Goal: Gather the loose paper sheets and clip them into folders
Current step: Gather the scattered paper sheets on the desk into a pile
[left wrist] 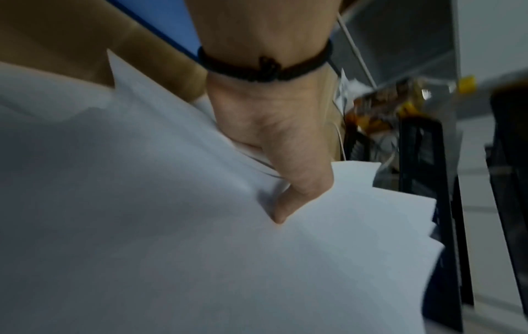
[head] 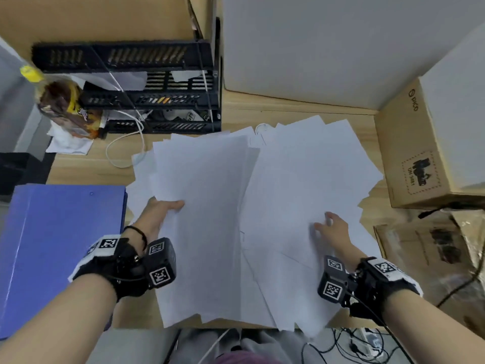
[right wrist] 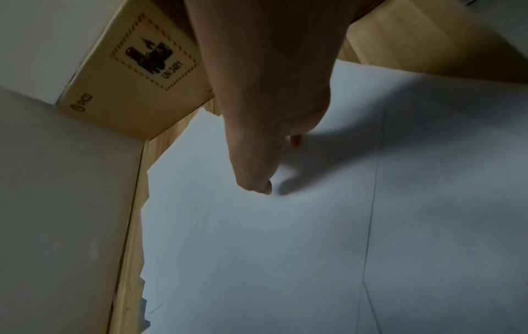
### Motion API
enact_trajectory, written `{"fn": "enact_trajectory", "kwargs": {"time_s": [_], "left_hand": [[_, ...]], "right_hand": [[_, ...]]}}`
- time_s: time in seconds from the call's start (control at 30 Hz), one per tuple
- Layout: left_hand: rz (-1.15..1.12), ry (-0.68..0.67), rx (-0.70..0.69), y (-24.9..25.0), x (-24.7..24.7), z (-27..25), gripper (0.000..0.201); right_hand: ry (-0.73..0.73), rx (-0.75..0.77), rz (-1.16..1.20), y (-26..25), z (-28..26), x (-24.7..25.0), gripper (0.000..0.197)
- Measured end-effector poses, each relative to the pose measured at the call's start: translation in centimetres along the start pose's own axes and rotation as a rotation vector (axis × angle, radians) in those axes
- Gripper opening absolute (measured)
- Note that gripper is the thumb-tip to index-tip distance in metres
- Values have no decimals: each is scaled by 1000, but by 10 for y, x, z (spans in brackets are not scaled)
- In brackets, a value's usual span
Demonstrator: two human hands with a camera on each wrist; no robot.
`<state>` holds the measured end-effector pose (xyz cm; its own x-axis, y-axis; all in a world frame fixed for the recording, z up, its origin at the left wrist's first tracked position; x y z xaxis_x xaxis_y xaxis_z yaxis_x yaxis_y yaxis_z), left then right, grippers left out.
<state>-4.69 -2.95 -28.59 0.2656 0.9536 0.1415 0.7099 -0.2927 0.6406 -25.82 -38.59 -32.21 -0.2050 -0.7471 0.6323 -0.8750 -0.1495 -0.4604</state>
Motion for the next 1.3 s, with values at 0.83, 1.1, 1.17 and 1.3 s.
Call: {"fn": "enact_trajectory", "kwargs": {"time_s": [0.83,1.1,1.17,1.3], "left_hand": [[306,128,42,-36,-60,-6,23],[293,83,44,-45,-77,-10,30],[299,64,28,-44,-80,-11,25],[305,29,-1,-44,-81,-12,25]], "right_hand": [[-107,171,-305,-37,36,-10,104],[-150,142,-160,-27,13,-24,75],[-192,107,-171,-22,11,-23,63],[-229,118,-77,-12,9,-15,37]]}}
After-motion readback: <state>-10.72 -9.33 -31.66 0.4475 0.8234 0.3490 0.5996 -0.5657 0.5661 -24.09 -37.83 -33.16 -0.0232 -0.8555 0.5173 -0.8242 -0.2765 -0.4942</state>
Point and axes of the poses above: each hand's wrist, its own z-axis towards the middle knuckle, its own x-axis out of the back of the hand, y = z × x, the point moved 3 cm from there along z, towards the middle knuckle, and after that the axes turned 2 degrees about -y, right-handed, at the moved point
